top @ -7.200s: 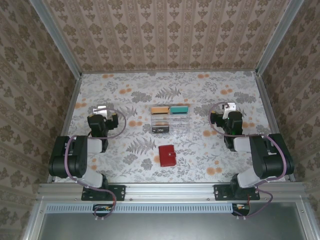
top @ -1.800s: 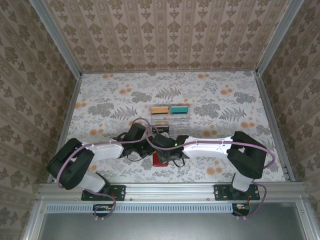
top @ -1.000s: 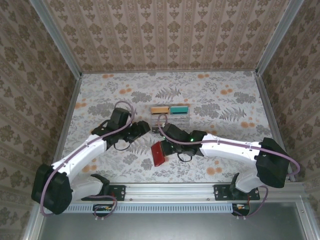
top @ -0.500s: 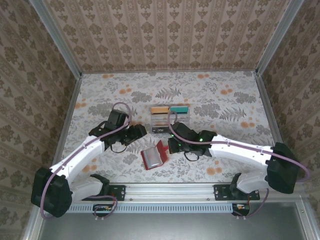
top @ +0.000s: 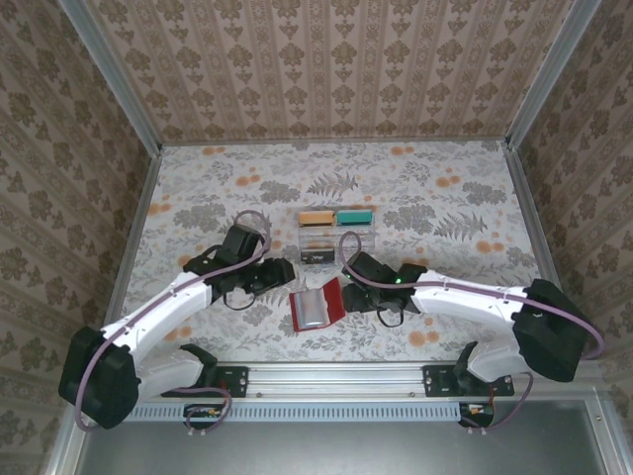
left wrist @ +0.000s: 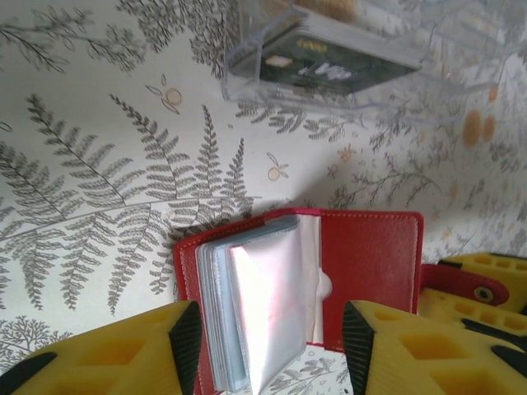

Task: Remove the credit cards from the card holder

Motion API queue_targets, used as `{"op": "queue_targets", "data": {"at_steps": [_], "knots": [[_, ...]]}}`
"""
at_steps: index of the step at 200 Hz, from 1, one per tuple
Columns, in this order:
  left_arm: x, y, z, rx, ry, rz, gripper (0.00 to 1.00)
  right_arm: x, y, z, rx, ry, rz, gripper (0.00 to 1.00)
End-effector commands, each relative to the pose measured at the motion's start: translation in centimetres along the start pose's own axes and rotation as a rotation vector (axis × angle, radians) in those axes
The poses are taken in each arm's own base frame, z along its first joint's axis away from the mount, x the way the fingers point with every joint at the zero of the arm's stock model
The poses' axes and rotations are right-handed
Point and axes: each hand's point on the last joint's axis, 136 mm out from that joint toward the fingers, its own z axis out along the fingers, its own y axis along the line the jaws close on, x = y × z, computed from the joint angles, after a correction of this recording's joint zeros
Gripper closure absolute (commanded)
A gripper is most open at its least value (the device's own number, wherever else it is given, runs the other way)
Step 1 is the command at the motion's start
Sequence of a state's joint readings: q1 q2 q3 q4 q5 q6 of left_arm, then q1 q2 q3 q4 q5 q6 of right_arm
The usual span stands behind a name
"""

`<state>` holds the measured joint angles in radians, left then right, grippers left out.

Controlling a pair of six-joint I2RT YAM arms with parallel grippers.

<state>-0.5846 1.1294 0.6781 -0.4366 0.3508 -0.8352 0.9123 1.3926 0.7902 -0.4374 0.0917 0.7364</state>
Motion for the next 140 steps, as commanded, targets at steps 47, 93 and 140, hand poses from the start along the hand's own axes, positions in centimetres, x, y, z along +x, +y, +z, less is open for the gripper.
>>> {"op": "queue_targets", "data": {"at_steps": [47,93,140], "knots": [[2.0,-0.3,2.0,0.015,0.080,0.041,0.60,-0.5,2.2,1.3,-0.052,0.043,-0.017,0.70],[3.4,0.9,3.6,-0.036,0.157,0.021,0.59,0.8,1.4,2.3,-0.032,0.080,-0.005,0.86],[4.6,2.0,4.8,-0.097,0.226,0.006,0.59,1.2,1.4,2.6,-0.031,0.085,0.005,0.85]]}}
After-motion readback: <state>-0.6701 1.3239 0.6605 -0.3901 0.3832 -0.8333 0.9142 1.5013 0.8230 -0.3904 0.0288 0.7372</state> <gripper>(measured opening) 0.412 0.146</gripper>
